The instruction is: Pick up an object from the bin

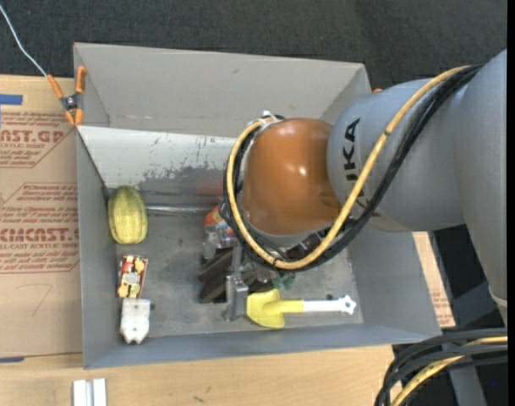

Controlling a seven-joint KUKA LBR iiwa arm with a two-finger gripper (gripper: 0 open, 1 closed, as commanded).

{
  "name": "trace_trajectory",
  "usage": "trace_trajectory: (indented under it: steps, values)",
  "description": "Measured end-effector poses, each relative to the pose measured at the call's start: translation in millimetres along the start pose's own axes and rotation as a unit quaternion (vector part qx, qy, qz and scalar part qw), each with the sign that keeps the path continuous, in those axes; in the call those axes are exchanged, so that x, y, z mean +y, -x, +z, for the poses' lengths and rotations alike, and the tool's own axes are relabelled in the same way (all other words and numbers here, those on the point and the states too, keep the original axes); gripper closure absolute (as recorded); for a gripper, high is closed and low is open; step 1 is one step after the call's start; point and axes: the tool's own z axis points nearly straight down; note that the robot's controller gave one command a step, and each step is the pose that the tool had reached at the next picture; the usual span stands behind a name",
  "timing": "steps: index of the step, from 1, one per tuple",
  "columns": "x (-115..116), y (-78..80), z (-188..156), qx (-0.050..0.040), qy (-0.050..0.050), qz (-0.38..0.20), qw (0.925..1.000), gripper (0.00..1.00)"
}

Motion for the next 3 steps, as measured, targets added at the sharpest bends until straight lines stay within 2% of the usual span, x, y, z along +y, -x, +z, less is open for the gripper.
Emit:
trace_trajectory:
  steps: [1,2,3]
  values:
    - [39.4,6.0,14.5,-0.0010,0.001,-0.123,0.9924,1.00]
    - [39.3,6.1,14.5,-0.0009,0.001,-0.123,0.9924,1.00]
    - [-29.7,82.9,51.3,-0.0034,0.001,-0.127,0.9920,1.00]
